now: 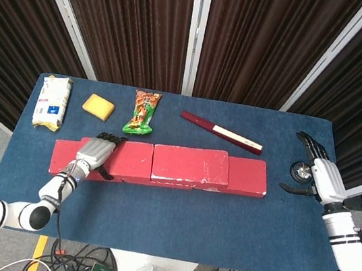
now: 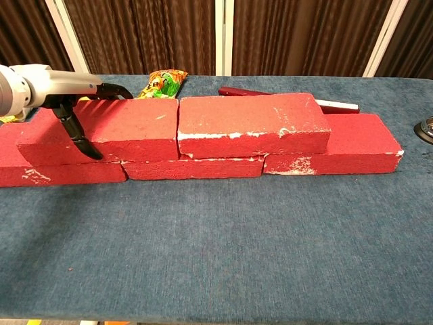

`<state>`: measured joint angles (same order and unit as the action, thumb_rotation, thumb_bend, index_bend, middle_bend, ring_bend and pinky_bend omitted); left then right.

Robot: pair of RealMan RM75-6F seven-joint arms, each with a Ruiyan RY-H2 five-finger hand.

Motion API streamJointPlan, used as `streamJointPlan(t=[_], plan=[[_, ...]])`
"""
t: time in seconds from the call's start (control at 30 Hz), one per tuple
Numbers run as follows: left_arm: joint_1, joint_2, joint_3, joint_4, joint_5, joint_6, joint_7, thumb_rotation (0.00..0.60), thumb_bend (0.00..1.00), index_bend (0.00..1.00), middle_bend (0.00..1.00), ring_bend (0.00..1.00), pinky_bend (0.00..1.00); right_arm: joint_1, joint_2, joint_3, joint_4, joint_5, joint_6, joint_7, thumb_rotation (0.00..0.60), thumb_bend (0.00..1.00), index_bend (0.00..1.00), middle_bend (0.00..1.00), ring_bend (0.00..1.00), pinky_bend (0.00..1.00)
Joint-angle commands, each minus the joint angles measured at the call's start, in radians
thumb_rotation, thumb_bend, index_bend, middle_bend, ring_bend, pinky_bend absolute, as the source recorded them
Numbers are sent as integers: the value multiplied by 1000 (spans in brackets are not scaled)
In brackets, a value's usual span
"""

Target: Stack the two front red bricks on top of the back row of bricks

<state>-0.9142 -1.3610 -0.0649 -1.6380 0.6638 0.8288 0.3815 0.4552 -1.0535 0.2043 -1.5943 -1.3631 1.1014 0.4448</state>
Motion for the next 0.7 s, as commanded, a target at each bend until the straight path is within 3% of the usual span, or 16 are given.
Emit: streamJointPlan(t=[0.03,0.47,0.7], plan=[[0,-1,-3,4,2,-6,-6,600,58,0,204,67,59,-1,0,0,2,1,-1,1,600,0,0,0,0,0],[-5,-1,-6,2,0,-12,-9,600,43,0,175,53,55,-3,-3,-1,11,1,-1,12,600,0,0,0,0,0],[-3,3,-4,5,9,-25,-24,600,26,0,62,6,28,-4,-6,-1,12,3,-1,12,600,0,0,0,0,0]])
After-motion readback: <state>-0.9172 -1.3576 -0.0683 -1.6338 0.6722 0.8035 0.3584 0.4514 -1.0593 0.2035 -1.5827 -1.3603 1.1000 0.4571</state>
